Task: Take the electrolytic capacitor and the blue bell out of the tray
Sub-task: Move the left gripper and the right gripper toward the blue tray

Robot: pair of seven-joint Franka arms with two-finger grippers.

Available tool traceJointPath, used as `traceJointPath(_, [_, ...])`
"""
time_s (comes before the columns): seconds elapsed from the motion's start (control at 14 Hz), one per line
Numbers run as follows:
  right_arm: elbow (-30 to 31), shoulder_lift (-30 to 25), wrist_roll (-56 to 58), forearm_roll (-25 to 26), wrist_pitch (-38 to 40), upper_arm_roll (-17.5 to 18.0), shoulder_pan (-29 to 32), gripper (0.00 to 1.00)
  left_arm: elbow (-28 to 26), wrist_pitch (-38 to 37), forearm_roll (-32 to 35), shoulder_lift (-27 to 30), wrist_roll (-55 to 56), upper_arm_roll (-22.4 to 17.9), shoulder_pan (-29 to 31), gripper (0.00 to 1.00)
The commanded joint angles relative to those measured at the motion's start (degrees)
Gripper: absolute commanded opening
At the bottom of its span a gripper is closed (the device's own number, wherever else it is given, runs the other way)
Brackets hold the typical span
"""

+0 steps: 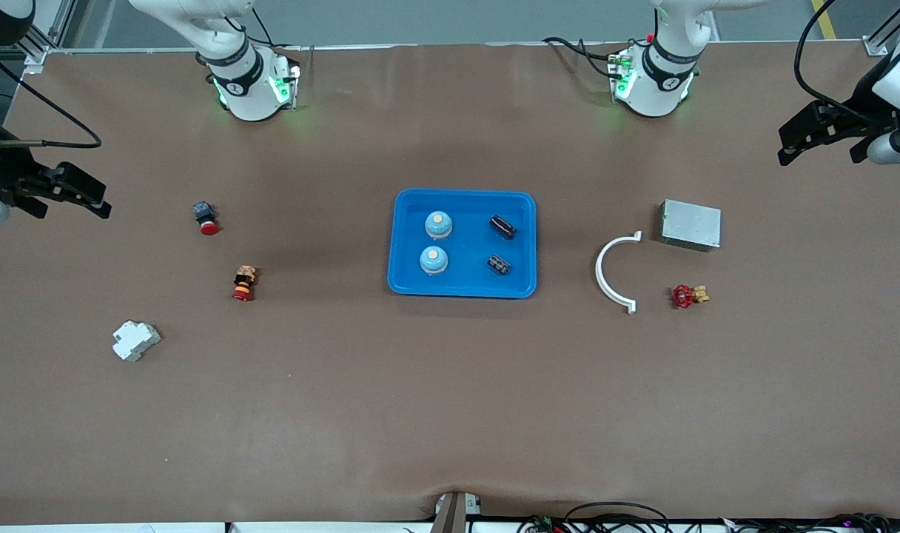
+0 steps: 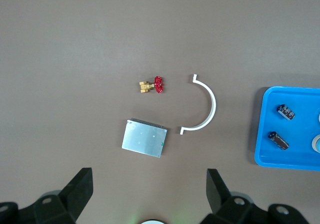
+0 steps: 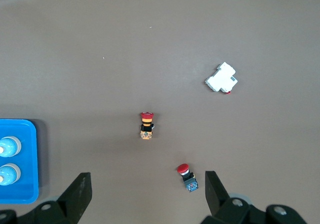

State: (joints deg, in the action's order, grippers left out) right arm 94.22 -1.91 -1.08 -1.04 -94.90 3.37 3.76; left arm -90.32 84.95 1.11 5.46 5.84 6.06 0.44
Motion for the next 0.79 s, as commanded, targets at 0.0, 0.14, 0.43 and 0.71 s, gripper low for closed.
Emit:
traceJointPath(0.0, [0.6, -1.2, -0.5, -0.6, 0.8, 0.6, 0.9, 1.0, 1.5, -1.5, 1.1, -0.6, 0.1, 0.5, 0.2, 1.0])
traceJointPath(0.14, [0.6, -1.2, -0.9, -0.7, 1.0, 0.6, 0.9, 1.0, 1.5, -1.5, 1.2, -1.0, 0.1, 0.5, 0.0, 1.0])
traceJointPath(0.43, [0.6, -1.1, -3.0, -2.2, 2.5, 0.5, 1.0, 1.0, 1.3, -1.7, 1.4, -2.8, -0.1, 0.7, -0.4, 1.0])
traceJointPath(0.71, [0.7, -1.1, -3.0, -2.2, 3.2, 0.6, 0.9, 1.0, -1.1, -3.7, 0.7, -3.9, 2.5, 5.5, -0.4, 1.0])
